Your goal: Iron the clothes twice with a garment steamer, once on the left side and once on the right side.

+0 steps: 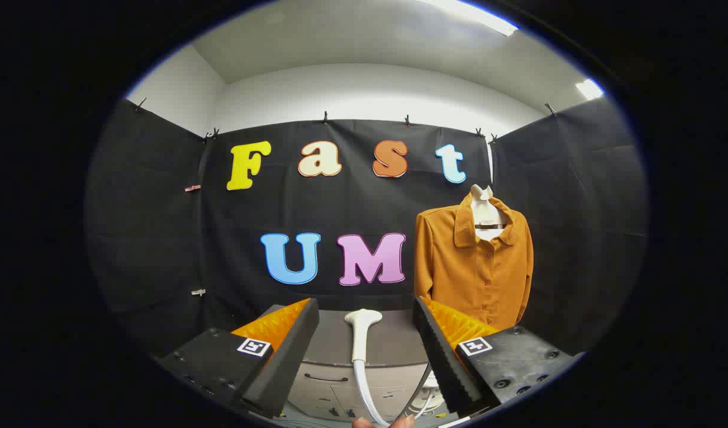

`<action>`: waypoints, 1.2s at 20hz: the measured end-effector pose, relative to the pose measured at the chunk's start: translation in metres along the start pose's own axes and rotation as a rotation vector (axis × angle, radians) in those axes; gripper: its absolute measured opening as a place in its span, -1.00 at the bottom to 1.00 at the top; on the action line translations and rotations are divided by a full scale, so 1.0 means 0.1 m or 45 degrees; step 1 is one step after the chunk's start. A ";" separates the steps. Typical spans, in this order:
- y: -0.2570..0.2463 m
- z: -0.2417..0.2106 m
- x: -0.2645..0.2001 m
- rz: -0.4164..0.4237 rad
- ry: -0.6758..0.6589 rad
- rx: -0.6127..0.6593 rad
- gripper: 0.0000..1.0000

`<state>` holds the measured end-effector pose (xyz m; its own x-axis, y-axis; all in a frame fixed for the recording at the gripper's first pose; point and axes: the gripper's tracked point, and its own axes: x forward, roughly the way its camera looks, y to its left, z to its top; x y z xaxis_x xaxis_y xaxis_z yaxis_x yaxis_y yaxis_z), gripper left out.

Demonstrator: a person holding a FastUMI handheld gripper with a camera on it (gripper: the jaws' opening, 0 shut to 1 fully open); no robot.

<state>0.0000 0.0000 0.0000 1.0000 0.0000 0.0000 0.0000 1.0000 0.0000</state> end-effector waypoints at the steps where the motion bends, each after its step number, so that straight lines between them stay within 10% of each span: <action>1: 0.00 0.01 -0.01 0.001 -0.003 0.000 0.98; 24: -0.10 -0.06 -0.05 -0.029 0.021 0.016 0.97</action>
<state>-0.0052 -0.0095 -0.0061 0.9996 -0.0223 -0.0168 0.0225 0.9997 0.0122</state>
